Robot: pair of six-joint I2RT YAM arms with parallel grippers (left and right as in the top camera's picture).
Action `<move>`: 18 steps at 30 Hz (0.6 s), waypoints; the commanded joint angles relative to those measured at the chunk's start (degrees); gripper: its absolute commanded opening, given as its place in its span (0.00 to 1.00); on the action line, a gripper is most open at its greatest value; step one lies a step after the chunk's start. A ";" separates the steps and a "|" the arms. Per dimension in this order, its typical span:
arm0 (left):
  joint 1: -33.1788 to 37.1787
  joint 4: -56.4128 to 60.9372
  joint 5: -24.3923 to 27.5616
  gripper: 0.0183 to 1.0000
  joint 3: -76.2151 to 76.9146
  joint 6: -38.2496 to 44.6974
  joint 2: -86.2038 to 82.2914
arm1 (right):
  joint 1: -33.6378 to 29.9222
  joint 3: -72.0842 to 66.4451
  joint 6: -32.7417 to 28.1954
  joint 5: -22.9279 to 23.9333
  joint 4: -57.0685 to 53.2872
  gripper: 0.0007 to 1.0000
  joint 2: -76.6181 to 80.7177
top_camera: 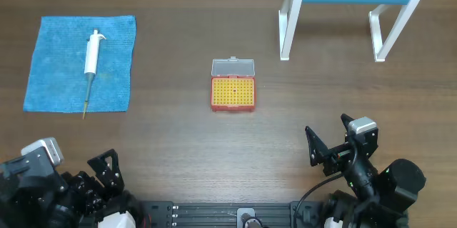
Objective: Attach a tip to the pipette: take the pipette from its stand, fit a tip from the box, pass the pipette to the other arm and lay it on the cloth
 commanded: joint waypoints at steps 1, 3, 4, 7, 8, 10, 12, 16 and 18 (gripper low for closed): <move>0.20 -0.42 -1.05 0.99 -0.50 -0.72 0.04 | -0.39 -0.59 -0.59 -1.16 0.22 0.90 -0.50; 0.20 -0.42 -1.05 1.00 -0.50 -0.72 0.04 | -0.39 -0.59 -0.59 -1.16 0.22 0.90 -0.50; 0.20 -0.42 -1.05 1.00 -0.50 -0.72 0.04 | -0.39 -0.59 -0.59 -1.18 0.22 0.90 -0.50; 0.20 -0.42 -1.05 1.00 -0.50 -0.72 0.04 | -0.39 -0.59 -0.59 -1.16 0.22 0.90 -0.50; 0.20 -0.42 -1.05 1.00 -0.50 -0.72 0.04 | -0.39 -0.59 -0.59 -1.16 0.22 0.90 -0.50; 0.20 -0.42 -1.05 1.00 -0.50 -0.72 0.04 | -0.17 -0.59 -0.59 -1.16 0.22 0.90 -0.59; 0.20 -0.42 -1.05 1.00 -0.50 -0.72 0.04 | 0.76 -0.59 -0.61 -1.11 0.22 0.90 -0.59; 0.20 -0.42 -1.05 1.00 -0.50 -0.72 0.04 | 10.99 -0.85 -9.84 12.70 5.07 0.90 -3.06; 0.20 -0.42 -1.05 0.99 -0.50 -0.72 0.04 | 17.66 -1.68 -12.46 23.63 7.52 0.90 -6.01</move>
